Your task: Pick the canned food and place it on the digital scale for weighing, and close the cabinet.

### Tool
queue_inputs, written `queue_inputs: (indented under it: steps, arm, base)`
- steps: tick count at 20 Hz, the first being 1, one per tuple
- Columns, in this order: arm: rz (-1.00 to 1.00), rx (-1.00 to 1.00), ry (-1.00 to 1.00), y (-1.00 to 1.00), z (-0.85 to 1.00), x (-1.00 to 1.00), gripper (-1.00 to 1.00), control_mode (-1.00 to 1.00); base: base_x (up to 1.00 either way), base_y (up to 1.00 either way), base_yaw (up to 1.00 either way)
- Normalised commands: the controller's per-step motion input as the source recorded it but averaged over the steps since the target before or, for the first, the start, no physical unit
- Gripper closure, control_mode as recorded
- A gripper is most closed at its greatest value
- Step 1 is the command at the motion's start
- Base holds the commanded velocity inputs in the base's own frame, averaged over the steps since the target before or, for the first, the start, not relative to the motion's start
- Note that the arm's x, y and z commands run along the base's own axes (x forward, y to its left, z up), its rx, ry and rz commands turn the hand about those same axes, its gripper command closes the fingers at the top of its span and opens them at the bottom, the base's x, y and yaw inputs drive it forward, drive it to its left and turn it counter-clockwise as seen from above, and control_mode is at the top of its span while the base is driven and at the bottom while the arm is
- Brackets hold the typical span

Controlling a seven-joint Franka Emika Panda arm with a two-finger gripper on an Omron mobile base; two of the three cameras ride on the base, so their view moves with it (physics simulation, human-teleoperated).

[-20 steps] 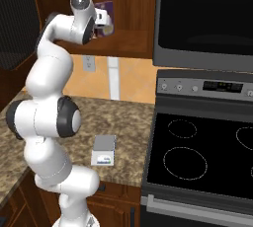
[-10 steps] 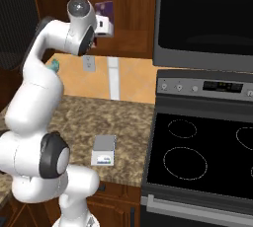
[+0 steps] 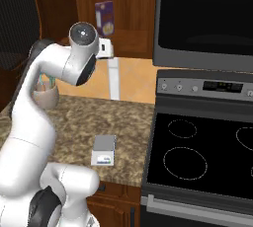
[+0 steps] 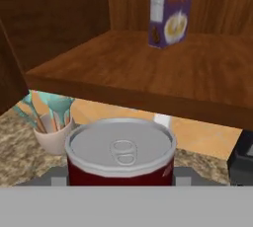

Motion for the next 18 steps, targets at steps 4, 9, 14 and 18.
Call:
queue_inputs:
  steps: [4,9,14,18]
  arm:
    - [0.15,0.0,-0.1,-0.41,-0.71,-1.0,1.0,-1.0]
    - [0.27,0.0,-0.2,-0.25,-0.78,-0.82,1.0,-1.0]
    - [0.32,0.04,-0.07,-0.18,-0.58,-0.16,1.0,-1.0]
    - [0.28,0.11,0.0,-0.26,-0.3,0.04,1.0,-1.0]
  base:
    - [0.0,0.0,0.0]
    - [0.0,0.0,0.0]
    - [0.0,0.0,0.0]
    - [0.0,0.0,0.0]
